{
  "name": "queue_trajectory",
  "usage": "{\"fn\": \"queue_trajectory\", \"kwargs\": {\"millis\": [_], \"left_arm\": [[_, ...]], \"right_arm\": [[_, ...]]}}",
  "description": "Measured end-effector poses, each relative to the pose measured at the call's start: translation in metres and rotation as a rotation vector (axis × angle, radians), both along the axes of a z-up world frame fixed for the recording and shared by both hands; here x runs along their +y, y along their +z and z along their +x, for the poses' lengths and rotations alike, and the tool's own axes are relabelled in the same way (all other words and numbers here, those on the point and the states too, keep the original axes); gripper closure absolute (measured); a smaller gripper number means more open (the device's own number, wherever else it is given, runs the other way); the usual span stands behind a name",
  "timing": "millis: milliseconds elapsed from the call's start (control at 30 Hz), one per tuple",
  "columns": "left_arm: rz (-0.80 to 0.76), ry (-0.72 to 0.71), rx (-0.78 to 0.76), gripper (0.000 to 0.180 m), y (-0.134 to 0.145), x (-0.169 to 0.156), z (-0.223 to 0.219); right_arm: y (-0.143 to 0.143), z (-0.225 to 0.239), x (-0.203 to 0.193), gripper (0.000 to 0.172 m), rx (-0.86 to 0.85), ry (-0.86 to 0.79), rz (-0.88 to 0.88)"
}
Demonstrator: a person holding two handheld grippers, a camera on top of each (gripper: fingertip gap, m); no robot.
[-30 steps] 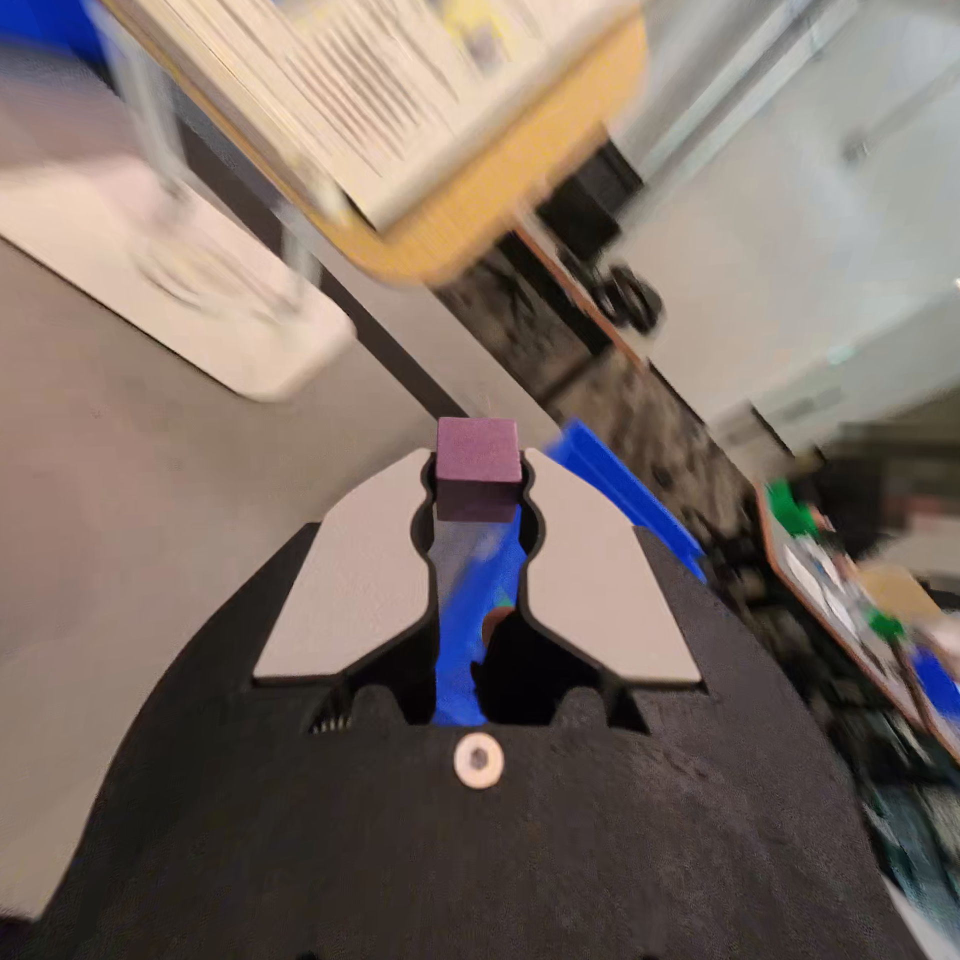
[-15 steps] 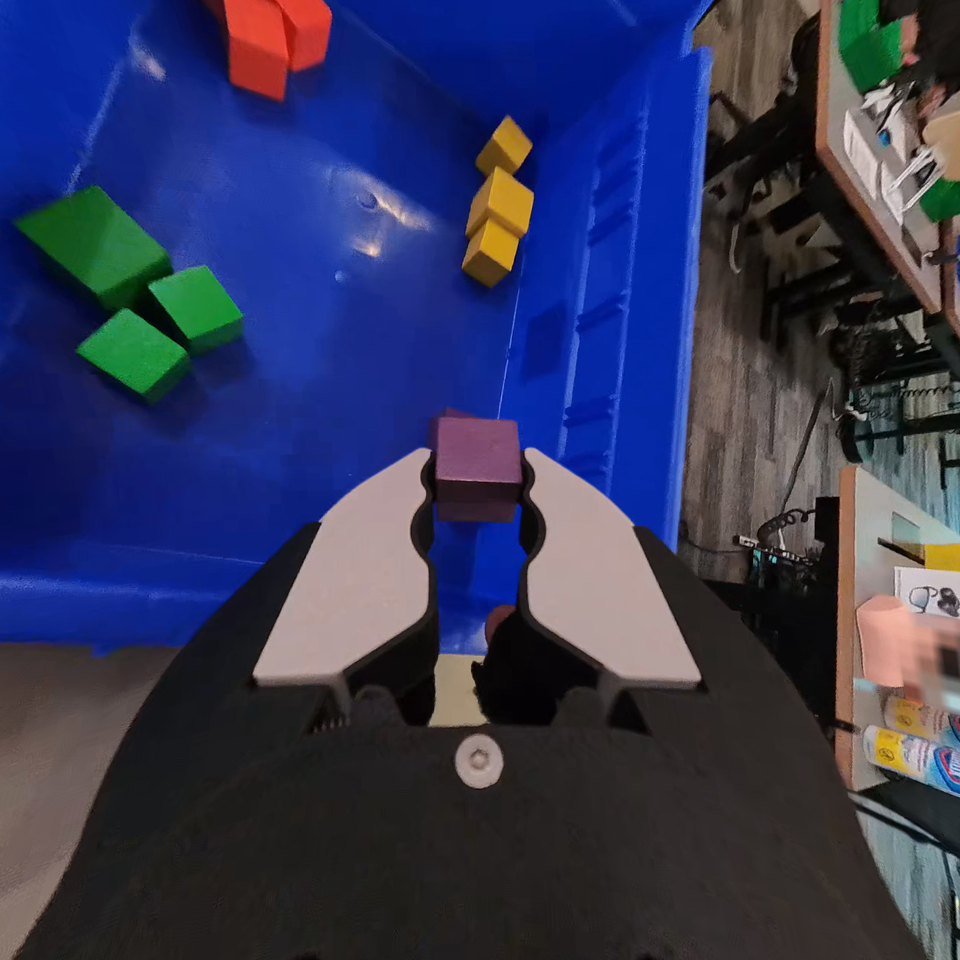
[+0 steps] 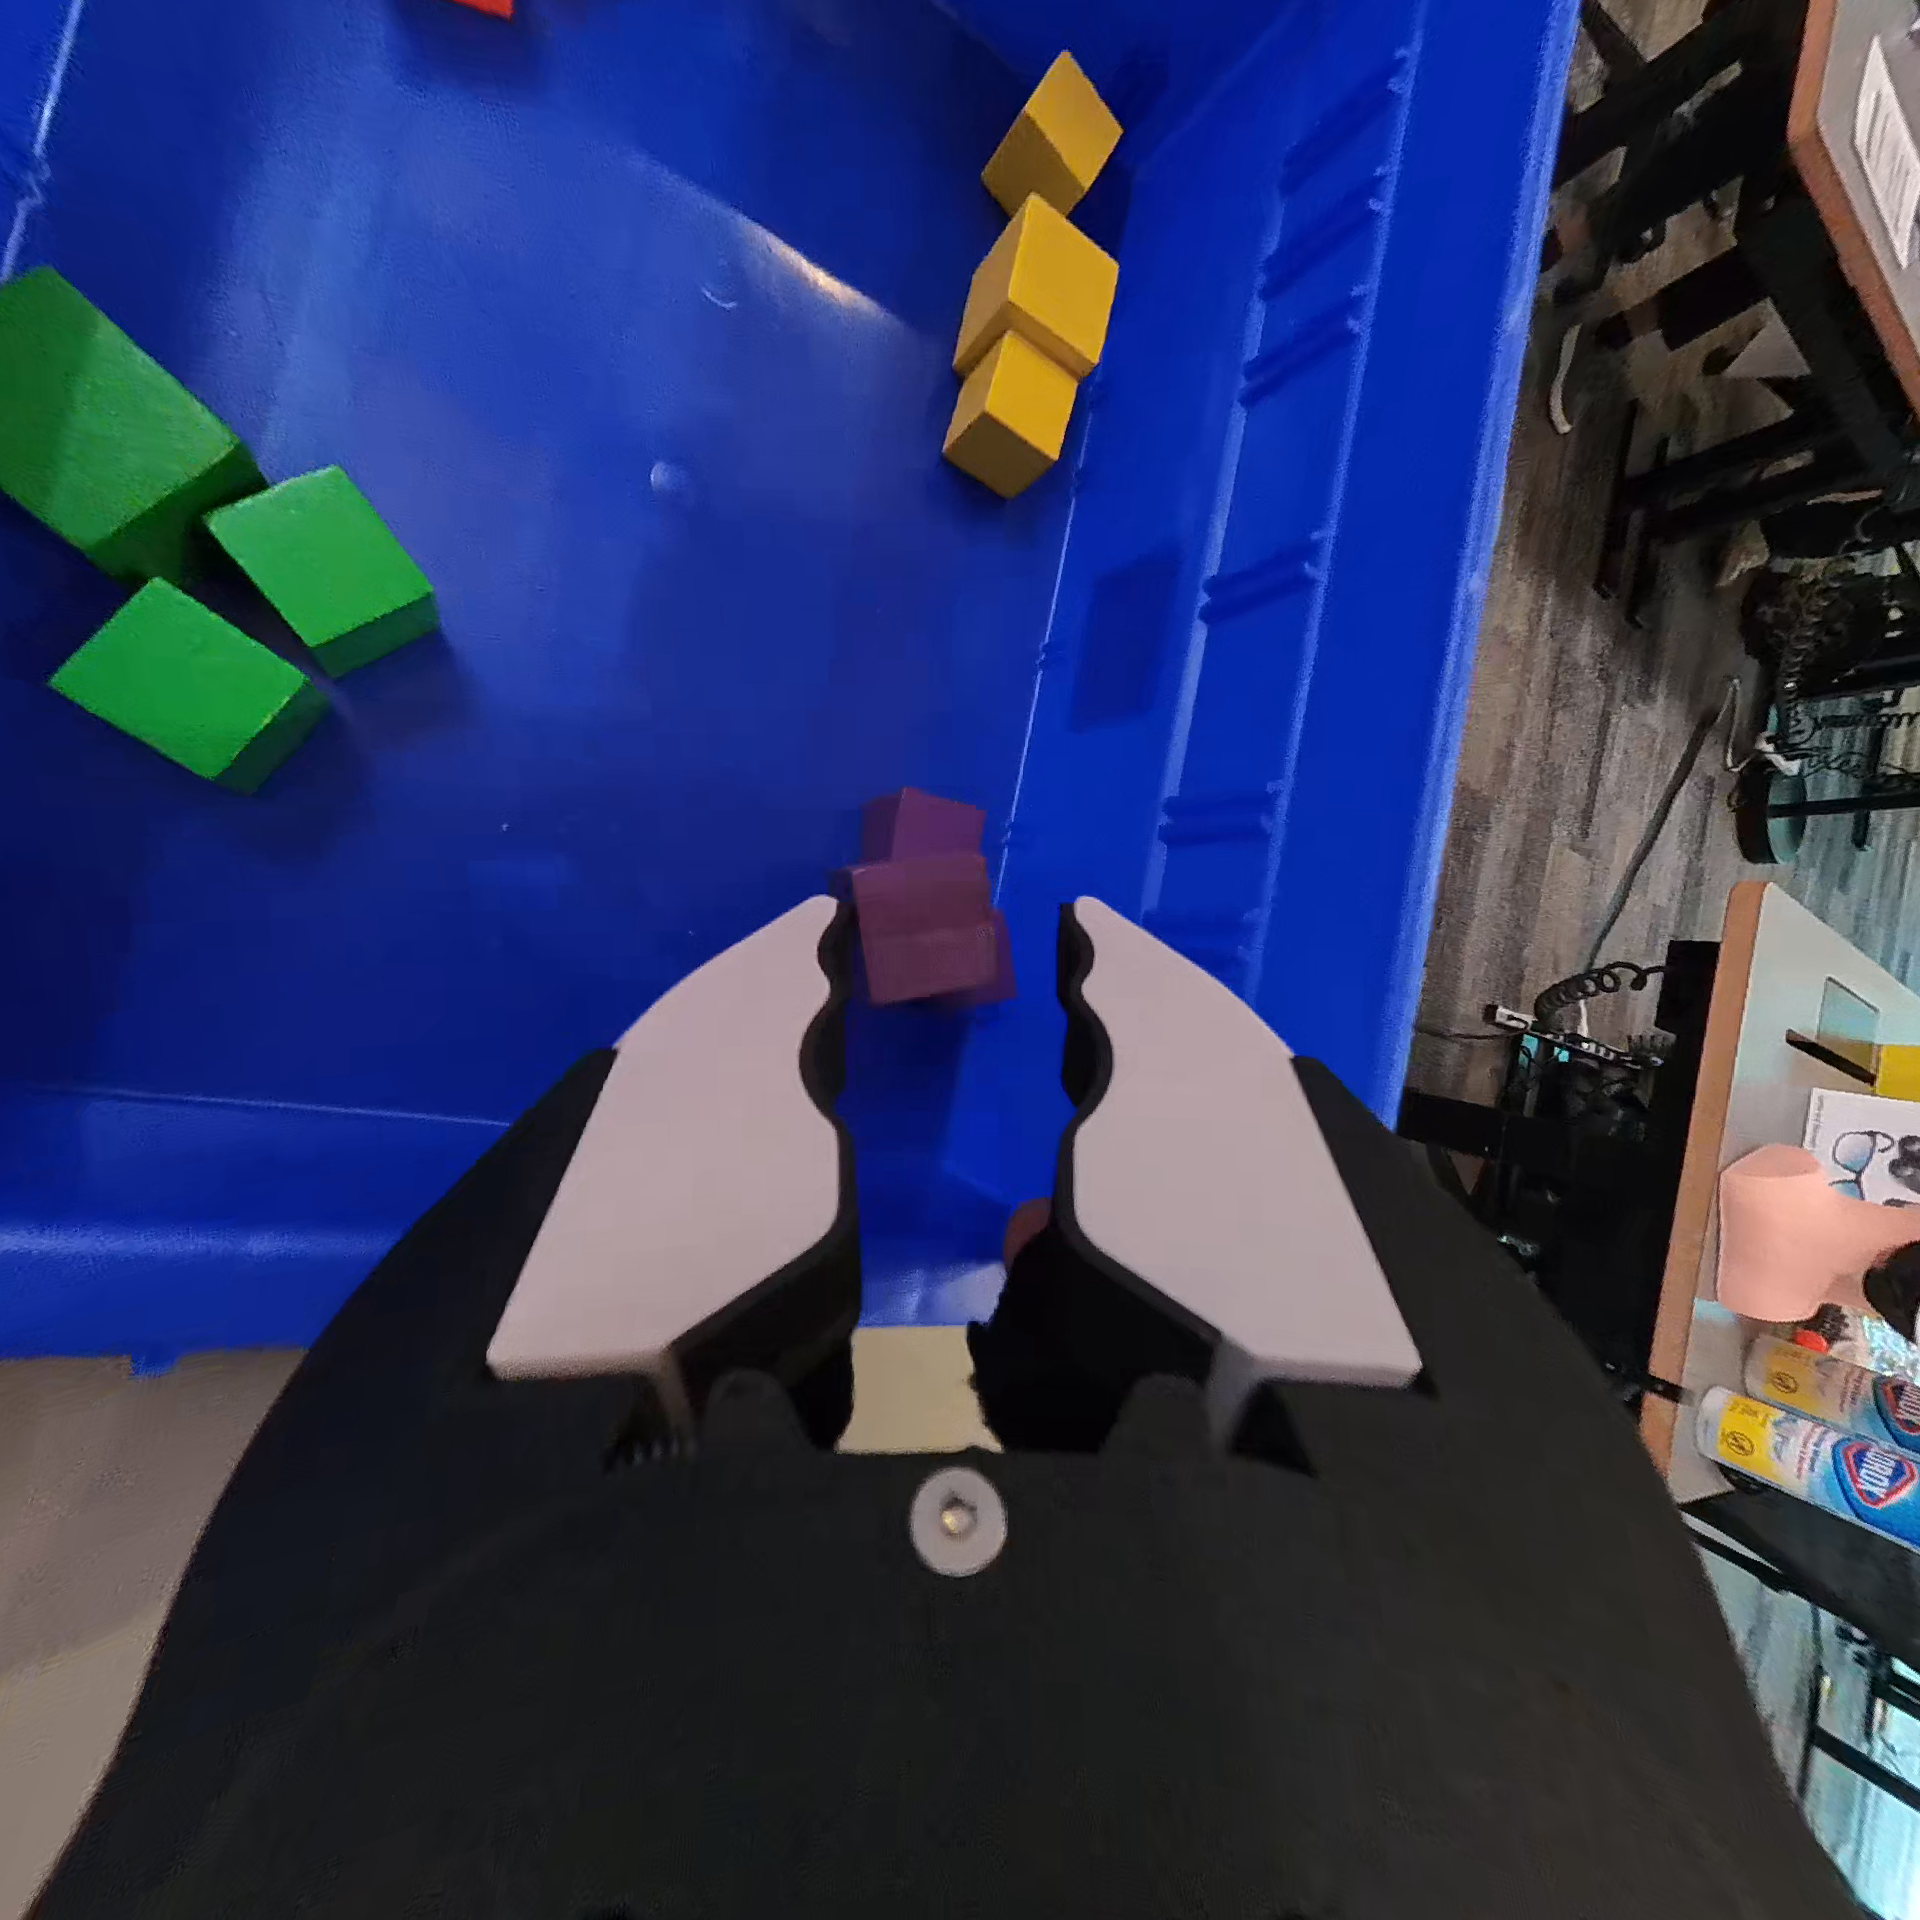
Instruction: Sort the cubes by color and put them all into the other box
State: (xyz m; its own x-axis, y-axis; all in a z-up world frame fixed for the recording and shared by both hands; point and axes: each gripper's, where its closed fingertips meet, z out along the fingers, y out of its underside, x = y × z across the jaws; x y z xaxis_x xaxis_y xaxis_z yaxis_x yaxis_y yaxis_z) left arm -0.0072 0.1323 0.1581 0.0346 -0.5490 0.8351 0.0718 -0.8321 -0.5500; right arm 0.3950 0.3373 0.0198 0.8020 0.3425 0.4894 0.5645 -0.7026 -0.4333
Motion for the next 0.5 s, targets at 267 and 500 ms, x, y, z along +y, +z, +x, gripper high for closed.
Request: {"fn": "queue_trajectory", "kwargs": {"millis": [267, 500], "left_arm": [[0.006, -0.006, 0.01, 0.18, 0.001, -0.002, 0.003], [0.015, -0.015, 0.021, 0.18, 0.0, -0.003, 0.01]], "right_arm": [[0.045, 0.001, -0.016, 0.144, 0.029, -0.012, 0.135], [0.09, -0.03, -0.048, 0.152, 0.213, 0.053, 0.273]]}}
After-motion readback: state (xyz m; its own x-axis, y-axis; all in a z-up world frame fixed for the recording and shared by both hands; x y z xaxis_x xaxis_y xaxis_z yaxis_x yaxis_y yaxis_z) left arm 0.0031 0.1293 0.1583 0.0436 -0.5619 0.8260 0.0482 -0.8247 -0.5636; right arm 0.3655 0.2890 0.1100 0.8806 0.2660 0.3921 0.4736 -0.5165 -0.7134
